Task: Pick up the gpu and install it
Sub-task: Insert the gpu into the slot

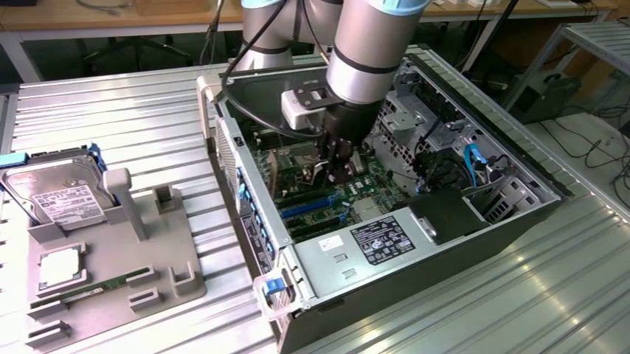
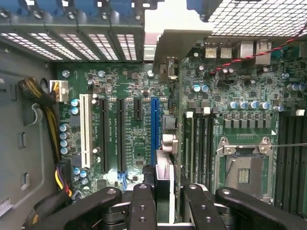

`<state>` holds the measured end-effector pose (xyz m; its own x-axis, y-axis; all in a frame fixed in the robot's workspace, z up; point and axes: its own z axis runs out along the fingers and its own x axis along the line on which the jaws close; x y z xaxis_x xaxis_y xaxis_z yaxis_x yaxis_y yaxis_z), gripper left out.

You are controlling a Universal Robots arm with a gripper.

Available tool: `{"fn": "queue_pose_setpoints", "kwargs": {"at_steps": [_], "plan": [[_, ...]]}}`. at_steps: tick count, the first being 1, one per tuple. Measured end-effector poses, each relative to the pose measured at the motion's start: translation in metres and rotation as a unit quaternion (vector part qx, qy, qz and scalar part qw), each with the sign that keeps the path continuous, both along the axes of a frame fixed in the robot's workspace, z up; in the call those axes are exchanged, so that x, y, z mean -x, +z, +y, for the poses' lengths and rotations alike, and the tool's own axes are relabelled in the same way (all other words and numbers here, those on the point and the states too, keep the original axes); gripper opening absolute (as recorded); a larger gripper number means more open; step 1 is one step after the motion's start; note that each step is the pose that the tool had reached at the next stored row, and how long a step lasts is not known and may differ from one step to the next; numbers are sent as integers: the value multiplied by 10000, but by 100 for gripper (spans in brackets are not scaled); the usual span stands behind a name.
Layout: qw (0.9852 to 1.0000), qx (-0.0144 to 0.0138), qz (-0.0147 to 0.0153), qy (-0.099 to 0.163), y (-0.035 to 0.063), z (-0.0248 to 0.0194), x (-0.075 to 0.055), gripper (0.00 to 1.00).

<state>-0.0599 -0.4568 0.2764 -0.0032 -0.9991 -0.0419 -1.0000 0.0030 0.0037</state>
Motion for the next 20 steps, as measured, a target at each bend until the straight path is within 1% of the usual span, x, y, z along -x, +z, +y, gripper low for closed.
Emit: {"fn": "queue_pose_setpoints", "kwargs": {"at_steps": [1, 7, 9, 12, 16, 20], "plan": [[10000, 0, 0, -1, -5, -16, 3, 28], [10000, 0, 0, -1, -110, -18, 66, 28], [10000, 0, 1, -1, -139, -32, 71, 28], [10000, -4, 0, -1, -186, -38, 116, 28], [10000, -4, 0, -4, -240, -66, 126, 28], [10000, -3, 0, -6, -275, -69, 144, 28]]}}
